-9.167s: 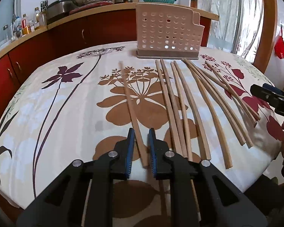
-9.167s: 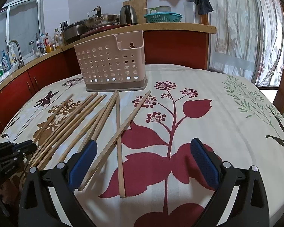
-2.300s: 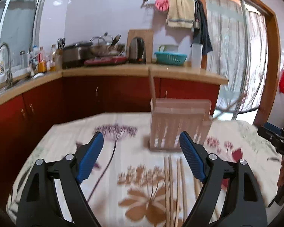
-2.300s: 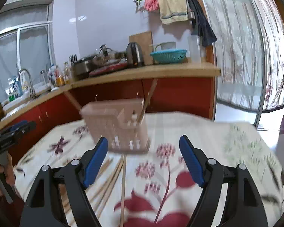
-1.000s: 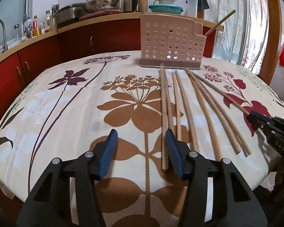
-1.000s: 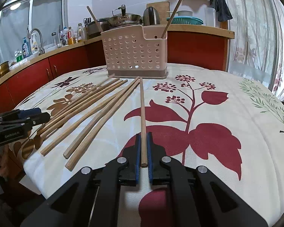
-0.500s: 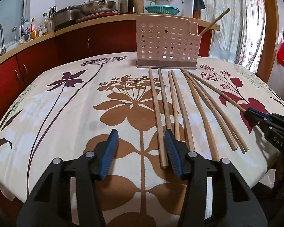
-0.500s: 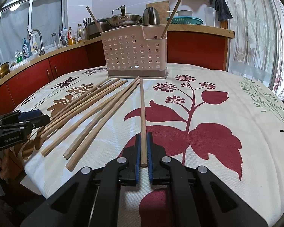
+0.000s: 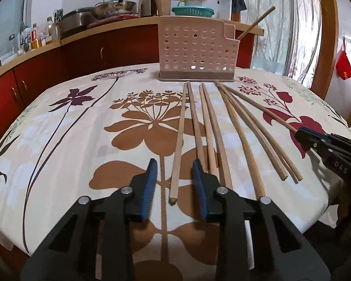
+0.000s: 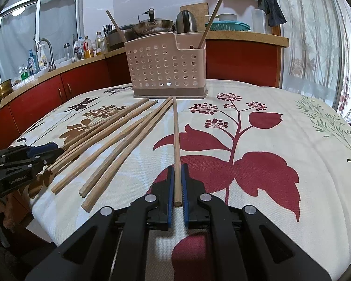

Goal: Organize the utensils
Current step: 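Close the right tool on a chopstick while the left tool grasps another, then lift both chopsticks and carry them toward the holder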

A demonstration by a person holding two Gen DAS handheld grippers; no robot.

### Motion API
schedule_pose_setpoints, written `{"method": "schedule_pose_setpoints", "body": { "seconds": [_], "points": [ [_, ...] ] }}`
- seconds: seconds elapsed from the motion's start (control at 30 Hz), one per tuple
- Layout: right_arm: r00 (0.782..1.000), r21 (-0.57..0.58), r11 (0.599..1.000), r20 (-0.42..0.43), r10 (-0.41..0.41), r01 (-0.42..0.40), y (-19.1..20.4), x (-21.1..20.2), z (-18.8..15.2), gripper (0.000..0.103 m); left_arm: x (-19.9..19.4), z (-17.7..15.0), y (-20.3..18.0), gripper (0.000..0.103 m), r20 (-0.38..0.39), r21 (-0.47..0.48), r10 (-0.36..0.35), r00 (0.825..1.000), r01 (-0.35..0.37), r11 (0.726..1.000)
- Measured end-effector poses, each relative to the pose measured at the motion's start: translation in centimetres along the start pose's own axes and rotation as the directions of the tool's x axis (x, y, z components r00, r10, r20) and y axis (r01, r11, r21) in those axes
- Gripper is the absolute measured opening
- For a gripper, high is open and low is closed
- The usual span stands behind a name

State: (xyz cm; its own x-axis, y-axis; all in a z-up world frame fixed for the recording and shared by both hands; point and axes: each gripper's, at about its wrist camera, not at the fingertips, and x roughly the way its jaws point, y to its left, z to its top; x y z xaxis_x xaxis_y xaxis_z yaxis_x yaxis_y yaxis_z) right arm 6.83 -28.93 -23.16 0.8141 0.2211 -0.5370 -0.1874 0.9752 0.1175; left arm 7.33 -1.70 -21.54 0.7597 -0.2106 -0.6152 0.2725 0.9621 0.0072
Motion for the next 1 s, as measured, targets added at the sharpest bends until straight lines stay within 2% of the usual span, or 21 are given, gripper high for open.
{"method": "schedule_pose_setpoints", "body": {
  "seconds": [0.13,0.3,0.5,0.67,1.0],
  "points": [
    [1.0,0.007,1.0,0.014,0.014,-0.014,-0.2,0.0,-0.1,0.007,0.0,-0.1,-0.2,0.014,0.013,0.006,-0.018,1.0,0.018,1.0],
    [0.999,0.016,1.0,0.023,0.025,-0.026,-0.5,0.1,-0.1,0.007,0.0,-0.2,-0.2,0.007,0.025,-0.001,-0.017,1.0,0.017,1.0],
    [0.999,0.004,1.0,0.046,0.021,-0.021,-0.3,-0.3,0.1,0.006,0.0,-0.2,-0.2,0.007,0.027,0.003,-0.005,1.0,0.005,1.0],
    [0.998,-0.016,1.0,0.058,0.014,-0.013,-0.1,-0.9,0.4,0.006,-0.5,0.1,0.5,0.007,0.037,-0.029,0.0,0.999,0.002,1.0],
    [0.992,-0.004,1.0,0.127,-0.008,0.008,-0.5,-3.4,2.3,0.006,-3.5,1.8,1.2,0.007,0.111,-0.037,0.026,0.993,-0.022,0.999]
  ]
}}
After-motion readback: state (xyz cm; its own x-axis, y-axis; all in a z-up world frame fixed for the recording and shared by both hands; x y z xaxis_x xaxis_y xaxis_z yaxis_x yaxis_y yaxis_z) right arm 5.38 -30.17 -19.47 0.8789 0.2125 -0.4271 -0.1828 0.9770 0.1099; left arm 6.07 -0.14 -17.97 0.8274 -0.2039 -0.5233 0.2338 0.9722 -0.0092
